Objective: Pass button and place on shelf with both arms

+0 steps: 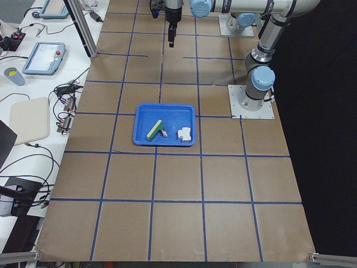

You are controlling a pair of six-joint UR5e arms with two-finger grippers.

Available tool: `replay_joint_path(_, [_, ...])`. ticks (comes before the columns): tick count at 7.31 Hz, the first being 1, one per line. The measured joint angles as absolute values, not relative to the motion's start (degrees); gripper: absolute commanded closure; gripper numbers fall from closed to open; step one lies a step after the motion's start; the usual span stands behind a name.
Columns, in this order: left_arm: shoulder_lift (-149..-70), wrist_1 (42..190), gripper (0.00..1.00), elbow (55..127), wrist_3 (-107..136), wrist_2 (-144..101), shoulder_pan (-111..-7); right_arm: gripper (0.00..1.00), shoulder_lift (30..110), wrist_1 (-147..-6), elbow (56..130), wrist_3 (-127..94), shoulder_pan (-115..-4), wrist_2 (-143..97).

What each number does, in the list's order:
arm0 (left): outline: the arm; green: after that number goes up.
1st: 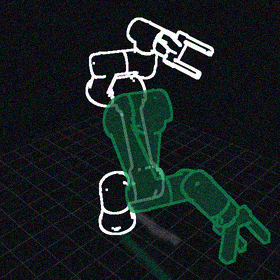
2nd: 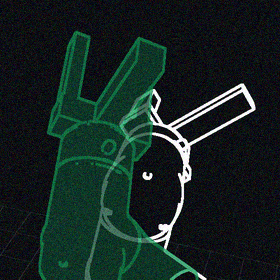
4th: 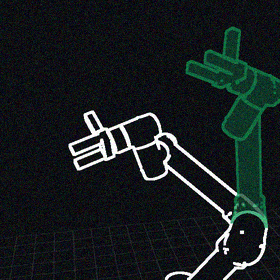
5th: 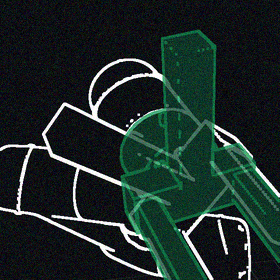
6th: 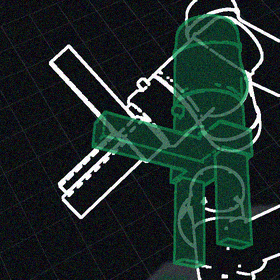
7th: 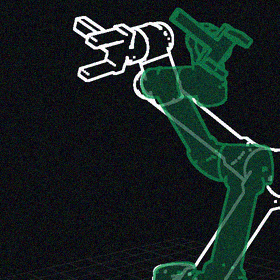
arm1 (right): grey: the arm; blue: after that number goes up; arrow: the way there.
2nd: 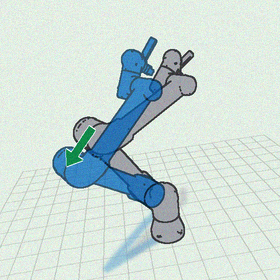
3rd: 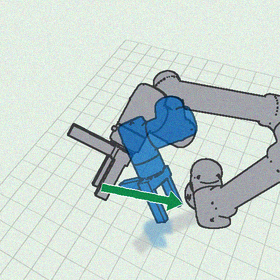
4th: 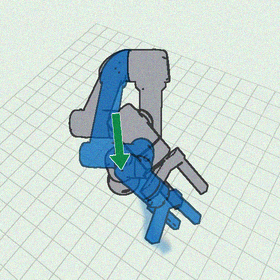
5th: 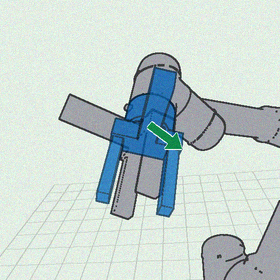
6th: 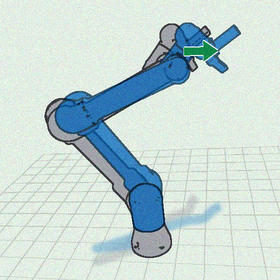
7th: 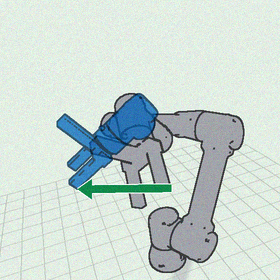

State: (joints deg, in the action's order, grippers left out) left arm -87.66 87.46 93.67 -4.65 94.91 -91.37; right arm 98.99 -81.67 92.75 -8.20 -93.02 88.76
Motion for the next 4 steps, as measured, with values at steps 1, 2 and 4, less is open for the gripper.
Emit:
replay_joint_path(1, [-87.69,87.38,0.0,93.6,-4.64,94.84,-91.38,0.0,99.11,-80.92,92.84,-8.34,-93.0,88.61])
replay_joint_path(2, [-87.7,87.34,0.0,93.58,-4.6,94.83,-91.4,0.0,98.93,-80.63,93.14,-8.4,-92.63,88.63])
replay_joint_path(4, [-87.71,87.34,0.0,93.56,-4.63,94.85,-91.4,0.0,98.98,-80.41,94.2,-8.58,-90.84,88.88])
